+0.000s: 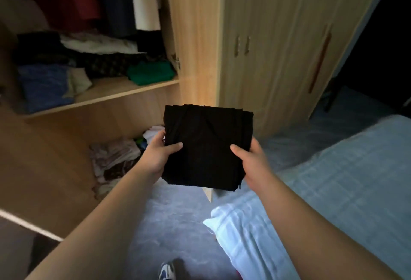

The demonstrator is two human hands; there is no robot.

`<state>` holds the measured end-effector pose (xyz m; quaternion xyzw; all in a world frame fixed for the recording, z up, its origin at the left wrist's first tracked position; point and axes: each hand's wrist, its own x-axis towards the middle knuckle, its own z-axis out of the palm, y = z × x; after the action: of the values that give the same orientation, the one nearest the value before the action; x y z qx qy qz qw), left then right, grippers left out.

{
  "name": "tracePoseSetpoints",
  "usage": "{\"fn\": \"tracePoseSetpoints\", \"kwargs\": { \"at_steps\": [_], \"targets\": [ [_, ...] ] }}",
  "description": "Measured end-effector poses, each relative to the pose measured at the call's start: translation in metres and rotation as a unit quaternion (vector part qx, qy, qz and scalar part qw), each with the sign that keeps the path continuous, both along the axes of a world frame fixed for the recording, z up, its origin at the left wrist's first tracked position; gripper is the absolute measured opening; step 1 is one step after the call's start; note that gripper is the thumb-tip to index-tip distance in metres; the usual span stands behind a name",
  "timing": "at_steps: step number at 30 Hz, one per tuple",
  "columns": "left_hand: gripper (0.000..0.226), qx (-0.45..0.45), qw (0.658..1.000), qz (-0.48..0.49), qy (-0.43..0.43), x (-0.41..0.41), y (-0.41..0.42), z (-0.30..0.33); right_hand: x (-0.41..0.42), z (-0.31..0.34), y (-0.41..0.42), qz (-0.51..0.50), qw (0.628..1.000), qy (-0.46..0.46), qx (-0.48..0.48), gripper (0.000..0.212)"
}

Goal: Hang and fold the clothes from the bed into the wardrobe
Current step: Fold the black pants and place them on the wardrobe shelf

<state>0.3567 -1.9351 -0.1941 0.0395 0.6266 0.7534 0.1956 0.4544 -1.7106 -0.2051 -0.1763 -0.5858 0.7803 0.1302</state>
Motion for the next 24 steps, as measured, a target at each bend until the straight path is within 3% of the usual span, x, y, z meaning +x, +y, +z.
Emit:
{"fn": "tracePoseSetpoints", "kwargs": {
  "at_steps": [8,15,24],
  "targets": [
    [0.035,0.012,0.994,0.095,0.043,-0.128,-0.099,0.002,-0.163,0.006,-0.088,0.063,0.998,0.009,0.015,0.045],
    [0.037,0.035,0.993,0.115,0.017,-0.261,-0.156,0.005,-0.315,0.007,-0.149,0.049,0.998,0.015,0.032,0.045],
    [0.038,0.01,0.993,0.114,-0.005,-0.411,-0.164,0.012,-0.458,0.013,-0.16,0.016,0.998,0.009,0.061,0.038]
  ]
}}
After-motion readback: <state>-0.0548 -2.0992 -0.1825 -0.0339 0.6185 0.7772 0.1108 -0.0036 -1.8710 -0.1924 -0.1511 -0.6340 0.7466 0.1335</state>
